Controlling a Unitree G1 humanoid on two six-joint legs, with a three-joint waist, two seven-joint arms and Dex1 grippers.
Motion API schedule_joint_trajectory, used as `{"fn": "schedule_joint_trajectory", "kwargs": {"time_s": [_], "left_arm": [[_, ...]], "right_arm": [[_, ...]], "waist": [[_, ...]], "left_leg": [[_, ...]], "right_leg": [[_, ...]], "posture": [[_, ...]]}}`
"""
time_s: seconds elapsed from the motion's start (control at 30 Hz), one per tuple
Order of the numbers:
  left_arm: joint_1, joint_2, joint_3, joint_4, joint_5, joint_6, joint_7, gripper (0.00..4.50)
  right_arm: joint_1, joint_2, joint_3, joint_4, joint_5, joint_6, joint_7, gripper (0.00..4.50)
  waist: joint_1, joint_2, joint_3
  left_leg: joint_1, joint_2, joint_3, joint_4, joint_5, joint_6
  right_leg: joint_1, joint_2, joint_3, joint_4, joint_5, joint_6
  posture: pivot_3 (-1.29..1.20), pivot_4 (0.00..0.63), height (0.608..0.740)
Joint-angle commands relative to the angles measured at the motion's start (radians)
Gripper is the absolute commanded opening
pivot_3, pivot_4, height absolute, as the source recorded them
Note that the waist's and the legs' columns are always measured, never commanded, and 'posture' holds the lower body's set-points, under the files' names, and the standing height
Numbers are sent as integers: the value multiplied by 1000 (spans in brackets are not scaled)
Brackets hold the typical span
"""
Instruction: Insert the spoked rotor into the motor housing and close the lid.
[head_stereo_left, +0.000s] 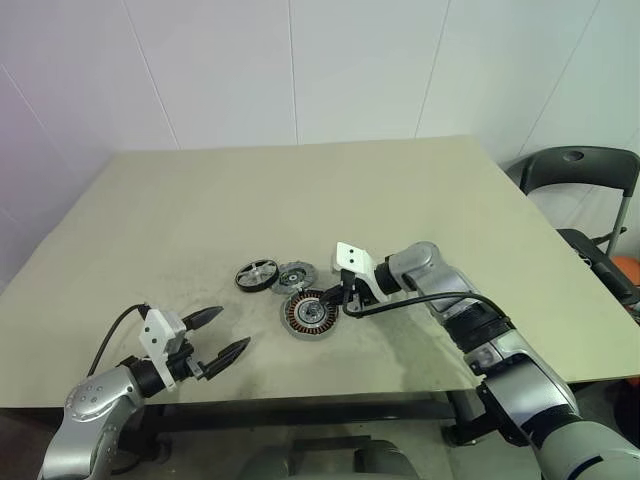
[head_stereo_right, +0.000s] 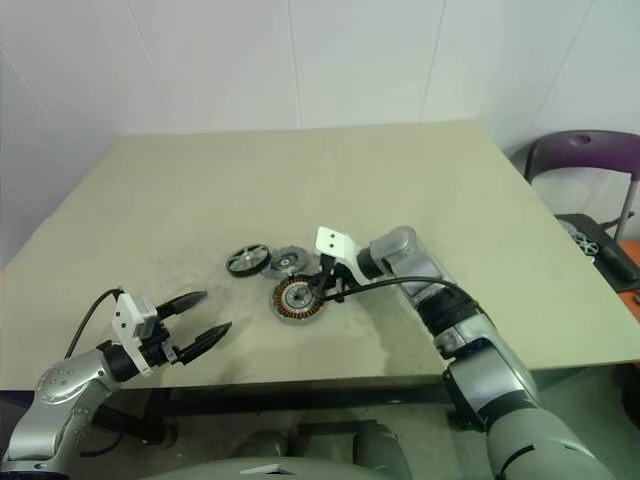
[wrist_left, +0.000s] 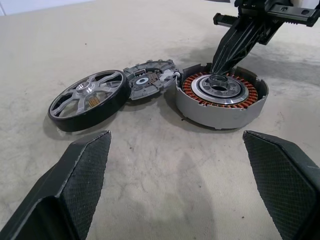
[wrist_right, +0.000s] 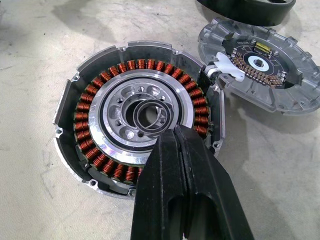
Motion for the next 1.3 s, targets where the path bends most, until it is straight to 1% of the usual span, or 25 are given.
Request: {"fn": "schedule_joint_trajectory", "kwargs": {"time_s": [0.03, 0.37, 0.6, 0.73, 0.93, 1.13, 1.3], "left_arm": [[-14, 0, -3, -7, 4, -21, -4, 4500], [-20, -3, -2, 0, 9, -22, -6, 4500], [-22, -9, -4, 0, 14, -22, -4, 4500], [-20, -11, -4, -2, 16, -22, -4, 4500], [-16, -14, -4, -2, 20, -25, -3, 4500], [-15, -17, -5, -7, 21, -25, 1, 4500], [-15, -18, -5, -9, 22, -24, 4, 4500]], "right_arm": [[9, 22, 25, -54, 6, 5, 19, 20], [10, 45, 13, -86, 16, 28, 12, 20], [1, 63, -3, -91, 32, 46, 5, 20], [-8, 57, -2, -72, 22, 32, -4, 20], [-41, 63, -38, -48, 50, 44, -7, 20], [-27, 74, -24, -21, 42, 39, -12, 20], [18, 55, 36, 44, -15, 6, -4, 20]], "waist": [[0, 0, 0], [-4, 0, 0], [7, 0, 0], [5, 0, 0], [3, 0, 0], [4, 0, 0], [4, 0, 0]], "left_leg": [[0, 0, 0, 0, 0, 0], [0, 1, 0, 0, 0, 0], [0, 0, 0, 1, 0, 0], [0, 0, 0, 1, 0, 0], [0, 0, 0, 1, 0, 0], [0, 0, 0, 1, 0, 0], [0, 0, 0, 1, 0, 0]], "right_leg": [[0, 0, 0, 0, 0, 0], [0, 1, 0, 0, 0, 0], [0, -1, 0, 0, 0, 0], [0, 0, 0, 0, 0, 0], [0, 0, 0, 0, 0, 0], [0, 0, 0, 0, 0, 0], [0, 0, 0, 0, 0, 0]], "posture": [[0, 0, 740], [0, 0, 740], [0, 0, 740], [0, 0, 740], [0, 0, 740], [0, 0, 740], [0, 0, 740]]}}
